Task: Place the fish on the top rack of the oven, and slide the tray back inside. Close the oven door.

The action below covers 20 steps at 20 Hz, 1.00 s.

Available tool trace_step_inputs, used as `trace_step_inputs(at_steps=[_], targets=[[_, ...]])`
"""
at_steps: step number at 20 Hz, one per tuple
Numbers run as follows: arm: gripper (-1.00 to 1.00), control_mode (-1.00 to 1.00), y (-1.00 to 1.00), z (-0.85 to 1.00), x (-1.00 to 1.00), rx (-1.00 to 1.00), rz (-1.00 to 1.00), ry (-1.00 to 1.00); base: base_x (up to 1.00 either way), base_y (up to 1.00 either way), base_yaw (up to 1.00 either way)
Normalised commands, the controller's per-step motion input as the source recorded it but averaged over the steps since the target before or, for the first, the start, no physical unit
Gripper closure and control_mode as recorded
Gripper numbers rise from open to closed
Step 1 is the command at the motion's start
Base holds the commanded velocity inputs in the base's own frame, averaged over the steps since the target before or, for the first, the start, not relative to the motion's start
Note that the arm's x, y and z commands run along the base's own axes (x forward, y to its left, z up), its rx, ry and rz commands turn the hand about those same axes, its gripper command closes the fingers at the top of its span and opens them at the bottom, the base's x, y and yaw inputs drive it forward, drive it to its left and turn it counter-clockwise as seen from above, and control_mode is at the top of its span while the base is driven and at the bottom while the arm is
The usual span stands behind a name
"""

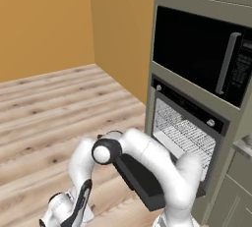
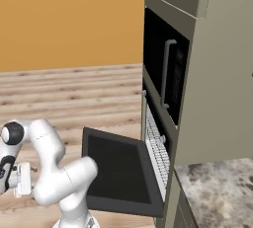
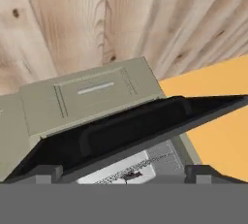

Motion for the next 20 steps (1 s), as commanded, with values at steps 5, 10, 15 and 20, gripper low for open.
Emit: trace_step_inputs(at_steps=[5,10,15,20], targets=[[-1.00,-1.00,0.13,-0.30,0.00,-0.22,-0.19,-0.29,0.00,0.00,0.00],[-1.00,-1.00,0.00,-0.35,0.10,-0.18,-0.18,-0.20,0.00,0.00,0.00],[-1.00,-1.00,-0.19,-0.31,0.36,-0.13,-0.18,-0.04,0.00,0.00,0.00],[-1.00,-1.00,-0.24,-0.13,0.57,-0.08,-0.10,0.00,0.00,0.00,0.00]])
